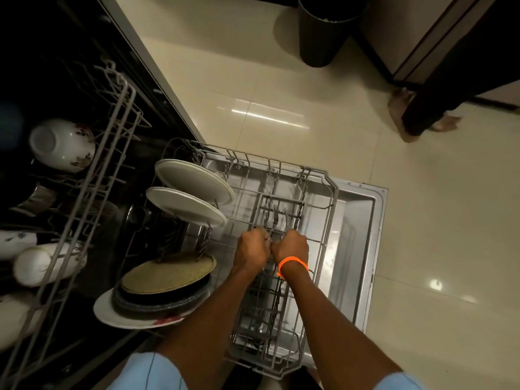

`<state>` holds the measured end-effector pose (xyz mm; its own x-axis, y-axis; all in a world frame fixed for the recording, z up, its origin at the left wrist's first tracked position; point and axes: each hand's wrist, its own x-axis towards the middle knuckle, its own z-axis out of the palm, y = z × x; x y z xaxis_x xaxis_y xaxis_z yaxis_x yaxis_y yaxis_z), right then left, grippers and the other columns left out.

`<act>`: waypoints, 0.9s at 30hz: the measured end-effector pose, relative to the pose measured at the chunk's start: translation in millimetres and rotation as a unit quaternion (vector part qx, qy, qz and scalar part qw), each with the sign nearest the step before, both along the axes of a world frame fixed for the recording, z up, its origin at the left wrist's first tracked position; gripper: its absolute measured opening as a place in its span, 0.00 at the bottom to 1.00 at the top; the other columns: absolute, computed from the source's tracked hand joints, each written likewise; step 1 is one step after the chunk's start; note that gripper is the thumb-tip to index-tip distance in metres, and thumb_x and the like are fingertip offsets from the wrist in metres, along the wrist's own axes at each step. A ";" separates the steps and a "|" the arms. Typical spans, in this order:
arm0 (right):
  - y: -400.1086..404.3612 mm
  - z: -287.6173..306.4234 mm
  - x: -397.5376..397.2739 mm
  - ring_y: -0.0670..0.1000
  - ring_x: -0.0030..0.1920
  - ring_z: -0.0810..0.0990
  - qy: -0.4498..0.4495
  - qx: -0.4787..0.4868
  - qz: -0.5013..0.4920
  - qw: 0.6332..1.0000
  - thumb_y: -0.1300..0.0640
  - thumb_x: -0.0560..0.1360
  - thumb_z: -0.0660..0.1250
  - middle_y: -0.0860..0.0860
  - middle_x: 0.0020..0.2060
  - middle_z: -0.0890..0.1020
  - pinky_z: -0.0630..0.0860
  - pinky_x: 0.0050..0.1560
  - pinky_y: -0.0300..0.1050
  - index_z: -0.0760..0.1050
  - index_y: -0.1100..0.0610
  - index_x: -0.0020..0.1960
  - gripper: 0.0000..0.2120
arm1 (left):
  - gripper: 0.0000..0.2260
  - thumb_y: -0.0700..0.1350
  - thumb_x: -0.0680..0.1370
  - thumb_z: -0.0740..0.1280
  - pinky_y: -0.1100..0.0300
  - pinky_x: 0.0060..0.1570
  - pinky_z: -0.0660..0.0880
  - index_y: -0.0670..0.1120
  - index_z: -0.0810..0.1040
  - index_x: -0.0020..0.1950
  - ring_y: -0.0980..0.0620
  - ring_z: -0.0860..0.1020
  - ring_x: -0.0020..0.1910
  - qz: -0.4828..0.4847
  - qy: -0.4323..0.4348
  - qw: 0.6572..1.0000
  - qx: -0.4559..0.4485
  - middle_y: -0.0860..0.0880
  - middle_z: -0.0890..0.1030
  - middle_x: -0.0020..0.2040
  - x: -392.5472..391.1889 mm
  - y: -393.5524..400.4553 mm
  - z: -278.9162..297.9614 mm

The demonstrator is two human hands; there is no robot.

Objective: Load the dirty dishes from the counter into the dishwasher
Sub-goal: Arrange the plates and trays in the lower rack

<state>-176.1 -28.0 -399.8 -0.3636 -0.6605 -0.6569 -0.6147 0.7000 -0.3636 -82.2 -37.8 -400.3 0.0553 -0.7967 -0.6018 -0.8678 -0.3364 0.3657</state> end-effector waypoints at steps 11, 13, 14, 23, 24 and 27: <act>1.8 -14.5 2.1 0.59 0.46 0.82 0.023 -0.001 0.031 0.999 0.56 0.76 0.70 0.58 0.44 0.83 0.81 0.47 0.51 0.78 0.59 0.49 0.07 | 0.13 0.47 0.77 0.74 0.64 0.25 0.66 0.47 0.79 0.34 0.55 0.77 0.29 0.017 -0.005 1.000 0.006 0.51 0.79 0.31 -0.2 -7.5 -9.7; 2.7 -16.0 1.3 0.59 0.46 0.83 0.024 -0.001 0.031 0.999 0.55 0.75 0.71 0.58 0.45 0.83 0.81 0.47 0.50 0.78 0.59 0.50 0.08 | 0.11 0.47 0.77 0.74 0.65 0.26 0.68 0.47 0.81 0.36 0.55 0.78 0.31 0.022 -0.007 1.000 0.003 0.51 0.80 0.32 -0.5 -7.5 -8.9; 3.3 -16.9 1.0 0.59 0.46 0.83 0.023 -0.001 0.032 0.999 0.54 0.75 0.72 0.57 0.44 0.83 0.81 0.47 0.50 0.79 0.59 0.50 0.09 | 0.10 0.47 0.77 0.74 0.64 0.27 0.70 0.47 0.82 0.37 0.54 0.79 0.33 0.021 -0.010 1.000 0.002 0.50 0.81 0.33 -0.6 -7.3 -7.5; 14.7 -13.7 -3.7 0.56 0.43 0.83 -0.004 -0.018 0.016 1.000 0.61 0.74 0.70 0.53 0.41 0.84 0.80 0.45 0.47 0.81 0.54 0.47 0.04 | 0.11 0.45 0.77 0.74 0.65 0.27 0.69 0.50 0.79 0.35 0.55 0.78 0.32 0.026 -0.008 1.000 0.009 0.51 0.79 0.33 2.5 -0.1 -4.5; 16.2 -10.0 -4.1 0.55 0.43 0.83 -0.008 -0.020 0.016 1.000 0.62 0.74 0.70 0.53 0.42 0.84 0.80 0.44 0.47 0.81 0.54 0.48 0.05 | 0.09 0.45 0.77 0.74 0.64 0.28 0.70 0.50 0.79 0.37 0.55 0.79 0.33 0.026 -0.010 1.000 0.012 0.52 0.80 0.34 3.5 1.8 -1.2; 20.3 5.6 -5.8 0.54 0.42 0.82 -0.020 -0.027 0.010 0.999 0.66 0.73 0.68 0.52 0.40 0.84 0.80 0.43 0.46 0.81 0.53 0.47 0.09 | 0.07 0.45 0.77 0.73 0.64 0.29 0.73 0.50 0.80 0.40 0.55 0.80 0.35 0.015 -0.020 0.999 0.022 0.52 0.80 0.36 7.7 8.0 13.8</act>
